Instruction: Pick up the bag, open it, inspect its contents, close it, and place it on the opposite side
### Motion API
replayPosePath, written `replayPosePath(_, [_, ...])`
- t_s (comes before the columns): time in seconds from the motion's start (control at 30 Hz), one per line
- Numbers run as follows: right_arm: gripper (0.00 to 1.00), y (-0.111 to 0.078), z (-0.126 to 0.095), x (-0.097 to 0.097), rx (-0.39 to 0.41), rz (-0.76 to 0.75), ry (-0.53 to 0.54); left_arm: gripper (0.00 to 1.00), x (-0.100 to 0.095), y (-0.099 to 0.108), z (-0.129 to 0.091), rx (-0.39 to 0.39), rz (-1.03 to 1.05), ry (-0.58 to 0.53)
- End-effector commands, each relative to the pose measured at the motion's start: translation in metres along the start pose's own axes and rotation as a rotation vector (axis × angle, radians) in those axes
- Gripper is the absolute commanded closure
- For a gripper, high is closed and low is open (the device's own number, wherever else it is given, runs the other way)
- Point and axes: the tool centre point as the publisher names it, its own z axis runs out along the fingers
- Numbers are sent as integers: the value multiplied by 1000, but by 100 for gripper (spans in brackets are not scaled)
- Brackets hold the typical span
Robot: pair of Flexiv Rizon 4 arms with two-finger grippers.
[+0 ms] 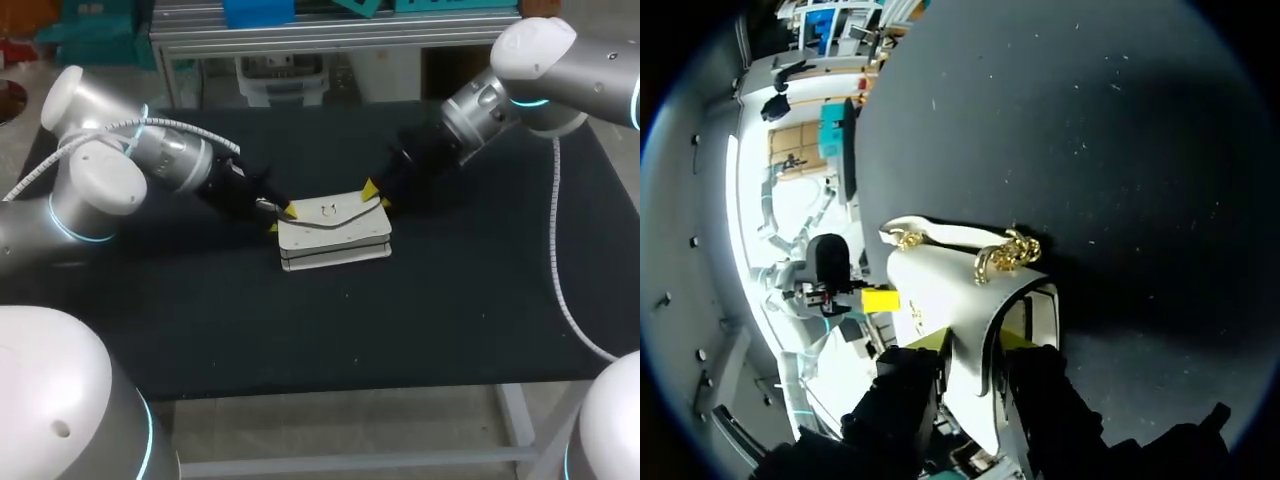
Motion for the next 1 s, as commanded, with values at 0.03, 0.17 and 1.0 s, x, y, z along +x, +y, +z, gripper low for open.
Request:
replayPosePath(0.03, [54, 1, 0, 1, 2, -1, 6, 59, -4, 1, 5, 4, 2, 36])
replayPosePath(0.17, [55, 0, -1, 1, -5, 11, 14, 60, -3, 2, 4, 13, 13, 46])
replayPosePath(1.0, [26, -2, -8, 0, -1, 21, 37, 0, 1, 4, 1, 52, 52, 76])
